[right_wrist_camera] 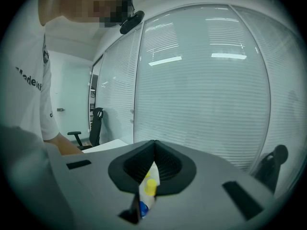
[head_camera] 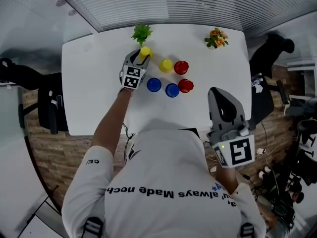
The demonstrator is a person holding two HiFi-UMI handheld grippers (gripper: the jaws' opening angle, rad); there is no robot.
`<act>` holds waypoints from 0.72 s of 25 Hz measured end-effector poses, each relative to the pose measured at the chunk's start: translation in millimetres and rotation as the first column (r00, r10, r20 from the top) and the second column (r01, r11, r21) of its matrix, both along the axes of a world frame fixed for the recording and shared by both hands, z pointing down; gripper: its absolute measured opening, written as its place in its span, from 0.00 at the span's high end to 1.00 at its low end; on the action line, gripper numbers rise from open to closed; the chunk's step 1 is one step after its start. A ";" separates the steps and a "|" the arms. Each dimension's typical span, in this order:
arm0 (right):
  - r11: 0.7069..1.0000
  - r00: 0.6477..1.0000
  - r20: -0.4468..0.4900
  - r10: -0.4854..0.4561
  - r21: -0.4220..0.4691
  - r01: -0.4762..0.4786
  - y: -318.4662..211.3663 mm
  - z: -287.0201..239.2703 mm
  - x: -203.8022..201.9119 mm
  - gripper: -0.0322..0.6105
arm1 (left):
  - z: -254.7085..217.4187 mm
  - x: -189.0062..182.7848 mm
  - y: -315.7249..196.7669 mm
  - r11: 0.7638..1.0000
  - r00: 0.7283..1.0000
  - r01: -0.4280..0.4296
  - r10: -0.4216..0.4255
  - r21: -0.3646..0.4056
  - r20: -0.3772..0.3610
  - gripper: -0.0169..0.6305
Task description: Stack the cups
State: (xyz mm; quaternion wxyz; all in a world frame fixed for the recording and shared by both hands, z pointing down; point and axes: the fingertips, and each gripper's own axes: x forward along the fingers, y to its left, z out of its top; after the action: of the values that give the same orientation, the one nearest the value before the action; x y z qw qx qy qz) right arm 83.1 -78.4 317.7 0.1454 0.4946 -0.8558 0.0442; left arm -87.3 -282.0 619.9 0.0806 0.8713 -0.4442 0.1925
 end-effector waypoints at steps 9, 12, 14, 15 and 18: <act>1.000 1.000 0.016 -0.012 0.006 0.012 6.6 -0.3 -3.6 0.94 | -8.8 12.7 38.3 1.000 0.999 -0.027 0.027 -0.004 -0.042 0.64; 1.000 1.000 0.020 -0.012 0.007 0.012 10.0 -0.2 -3.5 0.94 | -11.7 16.5 48.4 1.000 0.998 -0.030 0.029 -0.006 -0.048 0.64; 1.000 1.000 0.023 -0.009 0.009 0.009 13.7 -0.3 -2.3 0.94 | -9.0 17.9 54.1 0.999 0.999 -0.029 0.029 -0.014 -0.043 0.64; 1.000 1.000 0.025 -0.008 0.009 0.007 15.5 0.1 -2.0 0.94 | -7.0 17.8 56.4 0.999 0.999 -0.029 0.028 -0.017 -0.040 0.64; 1.000 1.000 0.024 -0.005 0.010 0.005 20.4 1.5 -0.9 0.94 | -1.5 16.8 61.0 0.999 0.999 -0.028 0.027 -0.028 -0.038 0.64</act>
State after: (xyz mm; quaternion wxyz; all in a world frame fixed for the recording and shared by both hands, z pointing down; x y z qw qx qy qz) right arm 82.2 -58.0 319.2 0.1326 0.4926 -0.8589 0.0457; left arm -70.5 -220.9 618.4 0.0988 0.8794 -0.4280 0.1836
